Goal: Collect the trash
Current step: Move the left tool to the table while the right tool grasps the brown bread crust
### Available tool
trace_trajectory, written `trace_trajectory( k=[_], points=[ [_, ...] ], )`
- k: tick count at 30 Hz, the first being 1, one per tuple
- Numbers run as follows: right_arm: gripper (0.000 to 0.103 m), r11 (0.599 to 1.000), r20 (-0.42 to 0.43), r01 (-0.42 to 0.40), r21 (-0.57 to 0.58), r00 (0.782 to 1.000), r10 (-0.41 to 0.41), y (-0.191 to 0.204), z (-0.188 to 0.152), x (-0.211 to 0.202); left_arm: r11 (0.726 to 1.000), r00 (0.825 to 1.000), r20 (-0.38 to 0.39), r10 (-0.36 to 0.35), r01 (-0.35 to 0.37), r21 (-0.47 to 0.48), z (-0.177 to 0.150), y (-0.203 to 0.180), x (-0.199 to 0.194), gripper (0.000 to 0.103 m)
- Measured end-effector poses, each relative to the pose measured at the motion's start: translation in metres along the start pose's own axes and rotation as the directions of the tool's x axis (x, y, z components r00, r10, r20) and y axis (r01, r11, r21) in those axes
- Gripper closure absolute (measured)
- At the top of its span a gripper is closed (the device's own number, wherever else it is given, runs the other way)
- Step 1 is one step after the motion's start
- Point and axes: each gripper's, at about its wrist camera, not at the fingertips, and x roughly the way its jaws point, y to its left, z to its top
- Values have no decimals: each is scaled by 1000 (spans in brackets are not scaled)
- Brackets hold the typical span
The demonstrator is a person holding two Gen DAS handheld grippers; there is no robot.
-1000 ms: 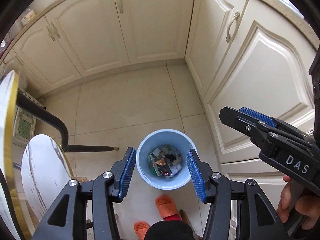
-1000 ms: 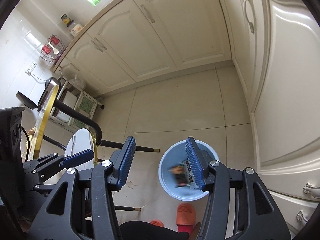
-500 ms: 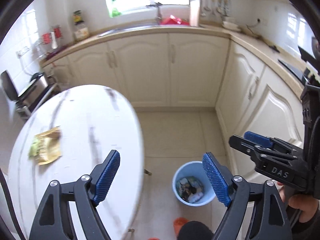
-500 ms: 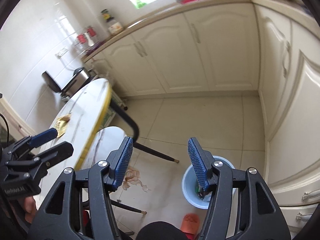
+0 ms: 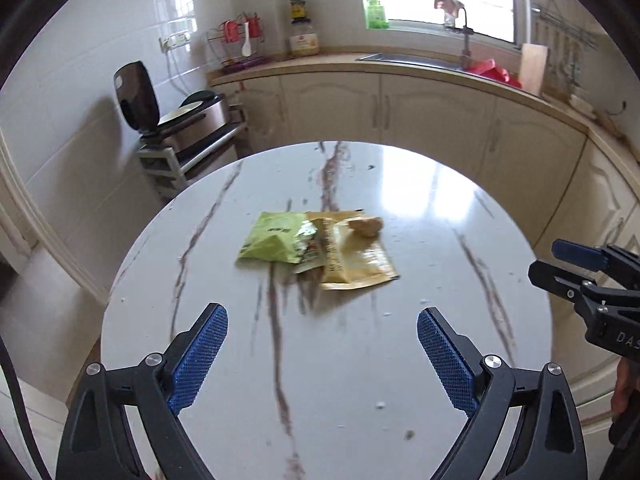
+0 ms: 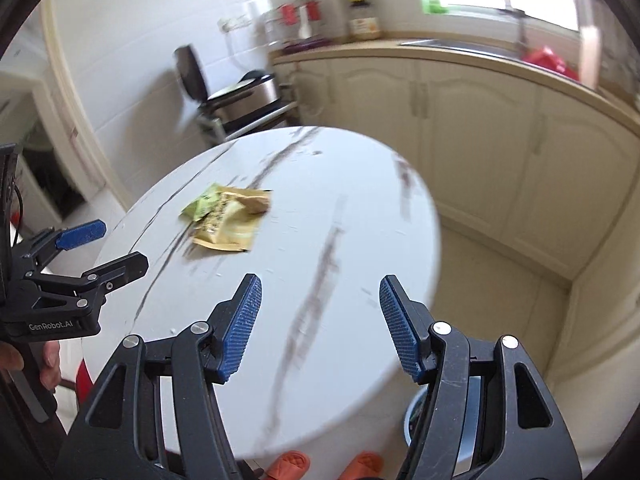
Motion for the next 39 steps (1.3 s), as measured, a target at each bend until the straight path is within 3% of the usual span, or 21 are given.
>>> trace_trajectory(
  k=[8, 15, 17, 20, 25, 28, 33, 35, 37, 39],
  points=[
    [46, 992, -137, -16, -125, 991, -2, 49, 48, 105, 998, 997, -65, 30, -34, -52, 24, 51, 45, 9],
    [48, 989, -176, -29, -142, 984, 4, 52, 66, 152, 998, 995, -97, -11, 4, -68, 45, 59, 86, 9],
    [52, 987, -180, -46, -152, 984, 18, 53, 67, 158, 998, 995, -101, -14, 7, -64, 49, 62, 100, 9],
    [74, 982, -190, -65, -177, 981, 31, 54, 66, 163, 998, 994, -105, -26, 19, -63, 53, 57, 110, 9],
    [75, 982, -148, -44, -185, 989, 17, 46, 60, 152, 999, 994, -106, -36, 34, -28, 64, 38, 128, 9],
    [75, 990, -125, -53, -128, 991, 37, 25, 56, 135, 999, 994, -102, -41, 41, -1, 71, 18, 139, 9],
    [75, 996, -94, -60, -64, 994, 54, -9, 43, 102, 999, 991, -125, 41, -39, 15, 85, 0, 170, 12],
    [75, 997, -80, -62, -48, 995, 58, -19, 36, 91, 999, 985, -164, 52, -53, 0, 90, -3, 181, 32],
    [75, 997, -71, -73, -36, 995, 71, -27, 30, 81, 999, 985, -170, 17, -22, -27, 95, -4, 183, 51],
    [75, 996, -63, -85, -24, 995, 83, -33, 27, 74, 999, 984, -171, 43, -43, 2, 97, -13, 184, 57]
  ],
)
